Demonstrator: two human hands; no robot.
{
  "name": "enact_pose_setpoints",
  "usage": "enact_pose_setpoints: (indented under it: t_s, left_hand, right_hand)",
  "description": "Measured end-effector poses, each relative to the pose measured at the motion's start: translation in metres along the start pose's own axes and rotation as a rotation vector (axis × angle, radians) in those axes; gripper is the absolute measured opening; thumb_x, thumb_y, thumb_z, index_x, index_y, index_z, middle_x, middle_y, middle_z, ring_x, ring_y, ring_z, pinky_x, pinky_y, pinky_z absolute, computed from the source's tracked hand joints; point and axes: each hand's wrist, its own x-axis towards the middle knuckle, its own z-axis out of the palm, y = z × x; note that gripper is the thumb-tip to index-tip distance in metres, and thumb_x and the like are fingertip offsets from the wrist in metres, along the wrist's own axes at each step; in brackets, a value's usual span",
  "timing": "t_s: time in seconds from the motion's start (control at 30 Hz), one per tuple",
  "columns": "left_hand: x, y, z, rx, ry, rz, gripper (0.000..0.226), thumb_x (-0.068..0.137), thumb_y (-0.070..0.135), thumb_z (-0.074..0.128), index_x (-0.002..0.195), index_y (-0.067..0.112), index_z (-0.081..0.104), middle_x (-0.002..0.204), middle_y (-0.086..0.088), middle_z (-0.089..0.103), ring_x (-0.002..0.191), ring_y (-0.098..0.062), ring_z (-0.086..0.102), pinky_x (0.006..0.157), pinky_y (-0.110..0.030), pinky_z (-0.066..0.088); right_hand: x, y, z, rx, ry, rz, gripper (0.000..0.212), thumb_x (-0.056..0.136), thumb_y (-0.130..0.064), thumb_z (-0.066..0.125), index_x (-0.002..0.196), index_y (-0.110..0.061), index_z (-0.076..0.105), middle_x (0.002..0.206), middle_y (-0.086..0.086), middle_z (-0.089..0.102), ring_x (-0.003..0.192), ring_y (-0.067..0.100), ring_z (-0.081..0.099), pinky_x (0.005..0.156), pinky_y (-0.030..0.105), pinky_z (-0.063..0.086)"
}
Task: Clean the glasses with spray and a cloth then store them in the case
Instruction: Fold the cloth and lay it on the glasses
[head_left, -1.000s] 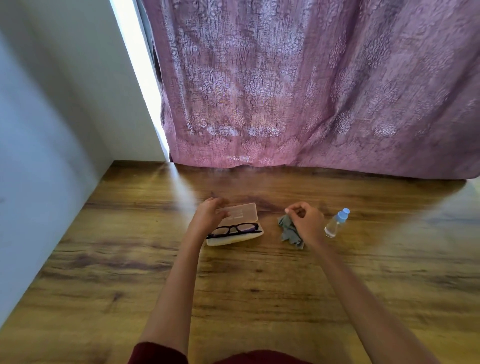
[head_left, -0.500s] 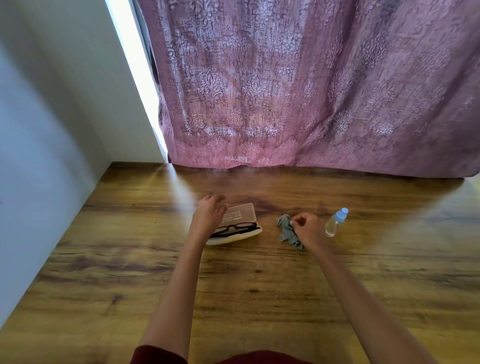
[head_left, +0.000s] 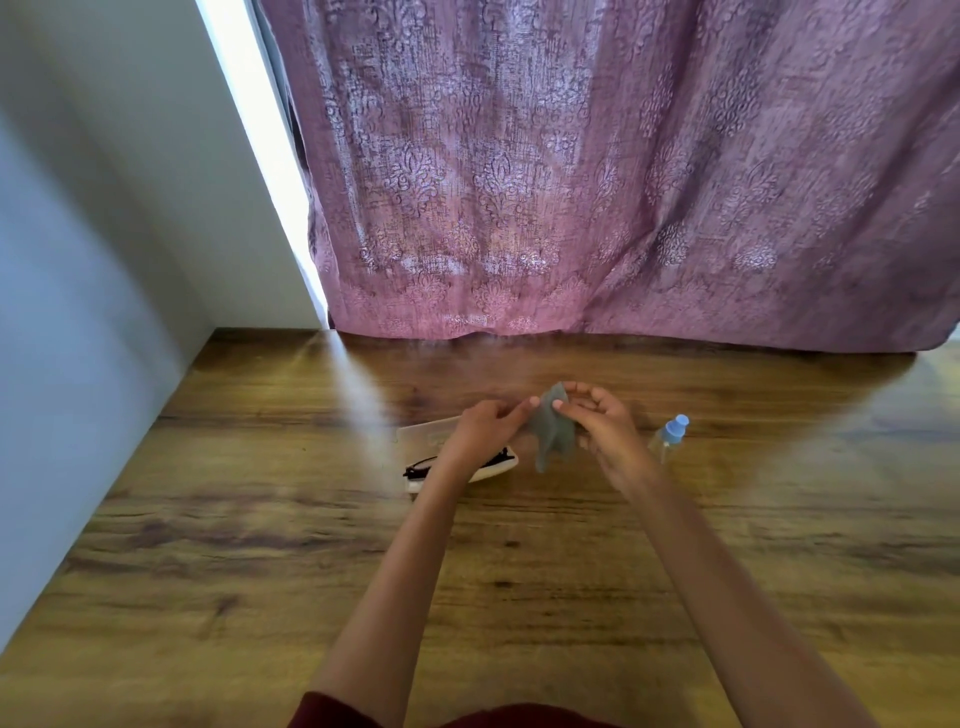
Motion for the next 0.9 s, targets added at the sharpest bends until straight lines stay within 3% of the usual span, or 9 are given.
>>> enact_pose_setpoints:
  t_s: [0.1,0.23,0.33,0.4,0.47,0.57,0.67,0.77,0.9]
  left_hand:
    - [0.003,0.004,0.002,-0.298,-0.146,-0.125,0.068,0.075,0.073,0.05,0.105,0.014,0.066,0.103,-0.002,0.07,0.097,-0.016,0.066,0.09,-0.031,0.053]
    - [0.003,0.001,0.001,-0.558,-0.235,-0.165,0.056,0.073,0.065,0.059,0.101,0.016,0.066,0.089,0.001,0.075,0.089,-0.012,0.07,0.069,-0.019,0.055]
    - [0.004,-0.003,0.002,-0.67,-0.218,-0.158,0.043,0.083,0.051,0.062,0.108,0.016,0.066,0.1,-0.004,0.073,0.095,-0.017,0.067,0.077,-0.025,0.054]
    - [0.003,-0.004,0.002,-0.711,-0.235,-0.164,0.043,0.085,0.05,0.061,0.113,0.018,0.064,0.105,-0.006,0.072,0.097,-0.018,0.066,0.087,-0.031,0.05]
    - [0.0,-0.002,0.004,-0.713,-0.268,-0.174,0.042,0.086,0.051,0.059,0.113,0.019,0.063,0.104,-0.004,0.072,0.094,-0.014,0.066,0.087,-0.031,0.047]
    - [-0.001,-0.001,0.008,-0.854,-0.203,-0.169,0.058,0.079,0.039,0.069,0.125,0.008,0.053,0.106,-0.006,0.069,0.086,-0.012,0.068,0.074,-0.025,0.053]
    - [0.001,-0.003,0.011,-1.043,-0.09,-0.163,0.071,0.077,0.02,0.075,0.136,0.001,0.04,0.124,-0.015,0.06,0.097,-0.021,0.066,0.079,-0.03,0.056]
    - [0.001,-0.003,0.01,-1.075,-0.087,-0.166,0.072,0.074,0.017,0.077,0.136,0.008,0.042,0.13,-0.016,0.058,0.095,-0.022,0.068,0.081,-0.036,0.057]
    - [-0.001,-0.003,0.01,-1.036,-0.109,-0.157,0.077,0.065,0.016,0.081,0.133,0.015,0.045,0.118,-0.01,0.062,0.086,-0.018,0.071,0.068,-0.03,0.057]
  right_hand:
    - [-0.003,-0.01,0.001,0.155,-0.077,0.007,0.026,0.082,-0.002,0.068,0.106,-0.013,0.065,0.097,0.006,0.073,0.088,0.017,0.07,0.07,0.027,0.059]
    - [-0.005,-0.015,-0.002,0.259,-0.162,0.035,0.03,0.082,0.002,0.065,0.109,-0.009,0.065,0.101,0.009,0.072,0.089,0.018,0.07,0.075,0.029,0.059]
    - [-0.006,-0.017,-0.004,0.267,-0.166,0.028,0.032,0.078,0.002,0.067,0.108,-0.008,0.066,0.106,0.012,0.07,0.09,0.018,0.07,0.076,0.028,0.059]
    - [-0.007,-0.017,-0.006,0.264,-0.181,0.028,0.037,0.077,0.002,0.067,0.113,-0.007,0.064,0.109,0.013,0.069,0.091,0.019,0.069,0.075,0.028,0.059]
    - [-0.008,-0.016,-0.006,0.26,-0.192,0.025,0.042,0.079,0.004,0.065,0.119,-0.008,0.061,0.111,0.013,0.069,0.093,0.02,0.069,0.072,0.027,0.059]
    - [-0.009,-0.017,-0.005,0.289,-0.186,0.009,0.05,0.08,0.006,0.065,0.125,-0.013,0.057,0.112,0.015,0.068,0.091,0.02,0.07,0.066,0.027,0.059]
    - [-0.009,-0.016,-0.006,0.294,-0.181,-0.002,0.056,0.076,0.004,0.067,0.128,-0.014,0.056,0.109,0.016,0.068,0.09,0.022,0.07,0.063,0.028,0.059]
    - [-0.009,-0.015,-0.006,0.247,-0.182,-0.001,0.047,0.082,0.004,0.064,0.126,-0.013,0.059,0.115,0.014,0.067,0.098,0.024,0.068,0.067,0.029,0.059]
    - [-0.01,-0.015,-0.005,0.218,-0.17,-0.001,0.036,0.083,0.002,0.065,0.115,-0.015,0.065,0.113,0.01,0.069,0.098,0.023,0.069,0.068,0.029,0.06]
